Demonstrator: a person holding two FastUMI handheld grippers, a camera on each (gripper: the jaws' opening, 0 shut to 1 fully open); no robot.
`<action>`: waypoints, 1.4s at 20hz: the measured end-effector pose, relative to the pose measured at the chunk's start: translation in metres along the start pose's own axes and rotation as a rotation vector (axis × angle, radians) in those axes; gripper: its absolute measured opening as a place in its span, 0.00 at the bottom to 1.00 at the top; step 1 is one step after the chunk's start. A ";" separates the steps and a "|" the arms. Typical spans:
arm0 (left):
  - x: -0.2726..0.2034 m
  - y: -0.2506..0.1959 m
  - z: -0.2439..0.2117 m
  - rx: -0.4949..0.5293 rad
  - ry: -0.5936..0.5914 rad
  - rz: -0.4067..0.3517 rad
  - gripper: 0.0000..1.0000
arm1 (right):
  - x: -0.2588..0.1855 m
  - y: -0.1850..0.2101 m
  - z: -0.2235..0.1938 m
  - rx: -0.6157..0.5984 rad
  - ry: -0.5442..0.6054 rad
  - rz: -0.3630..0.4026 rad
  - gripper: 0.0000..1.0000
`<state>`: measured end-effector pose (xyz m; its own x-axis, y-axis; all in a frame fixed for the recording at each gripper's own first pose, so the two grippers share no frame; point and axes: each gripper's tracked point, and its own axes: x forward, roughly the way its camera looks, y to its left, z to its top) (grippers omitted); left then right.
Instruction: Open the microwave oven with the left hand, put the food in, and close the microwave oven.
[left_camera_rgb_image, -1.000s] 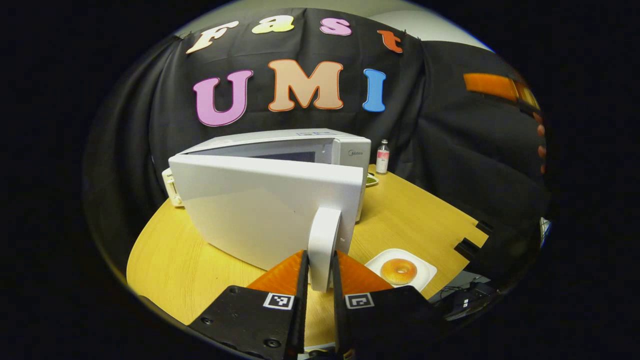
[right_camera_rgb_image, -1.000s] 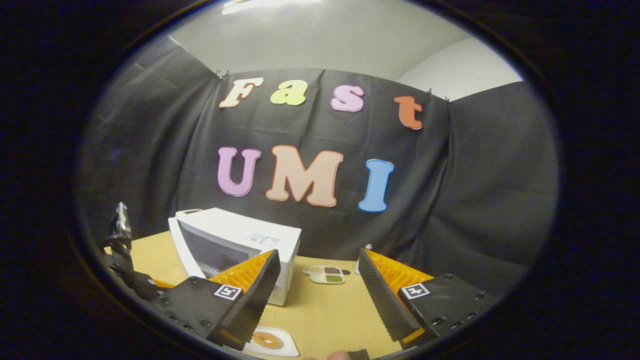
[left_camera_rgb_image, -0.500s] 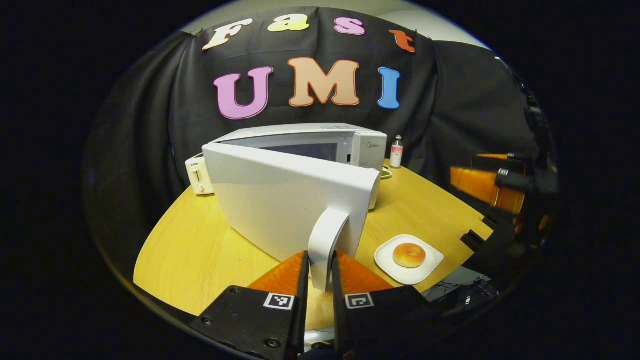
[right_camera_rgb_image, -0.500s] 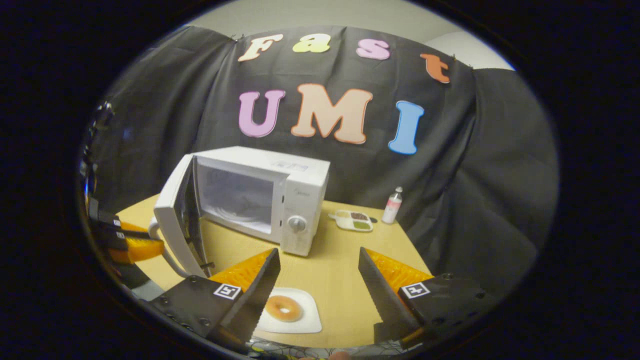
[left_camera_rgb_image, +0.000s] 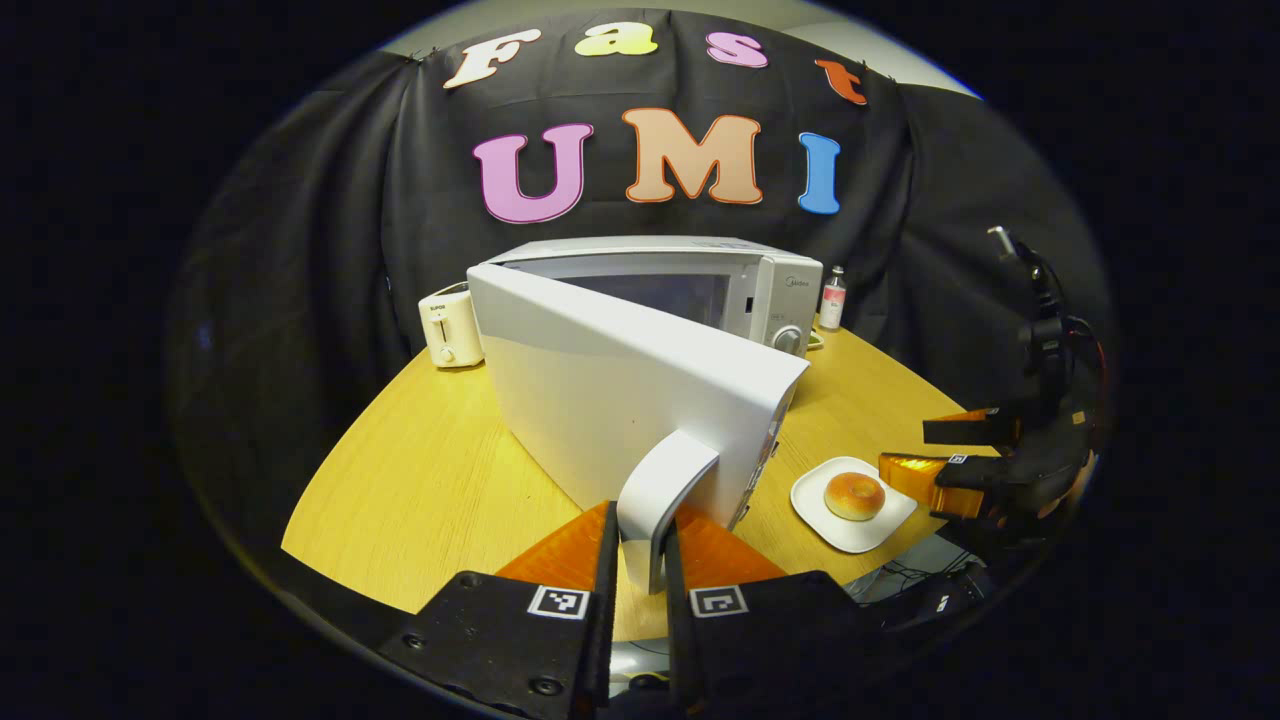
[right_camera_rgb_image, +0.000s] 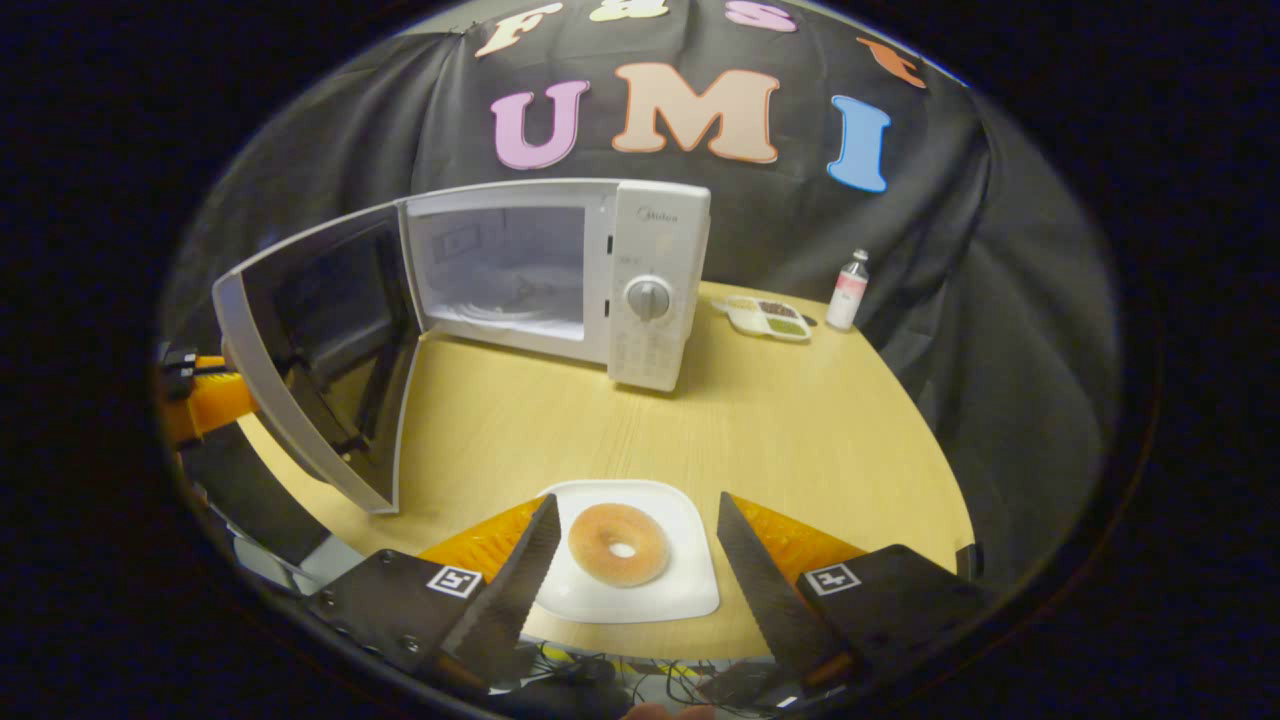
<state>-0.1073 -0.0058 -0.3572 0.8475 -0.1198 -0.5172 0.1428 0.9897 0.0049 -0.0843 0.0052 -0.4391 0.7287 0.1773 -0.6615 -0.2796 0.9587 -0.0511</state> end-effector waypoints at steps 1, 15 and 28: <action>-0.001 0.002 -0.001 -0.004 0.001 0.006 0.23 | 0.004 0.002 -0.006 -0.005 0.017 0.004 0.98; -0.040 0.044 0.011 -0.044 -0.058 0.108 0.86 | 0.034 0.016 -0.046 -0.029 0.169 0.011 0.98; -0.099 0.092 0.139 -0.051 -0.327 0.209 0.88 | 0.053 0.021 -0.058 0.050 0.243 0.028 0.92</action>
<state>-0.1073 0.0867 -0.1864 0.9751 0.0742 -0.2091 -0.0686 0.9971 0.0341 -0.0874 0.0217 -0.5186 0.5475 0.1515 -0.8230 -0.2621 0.9650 0.0034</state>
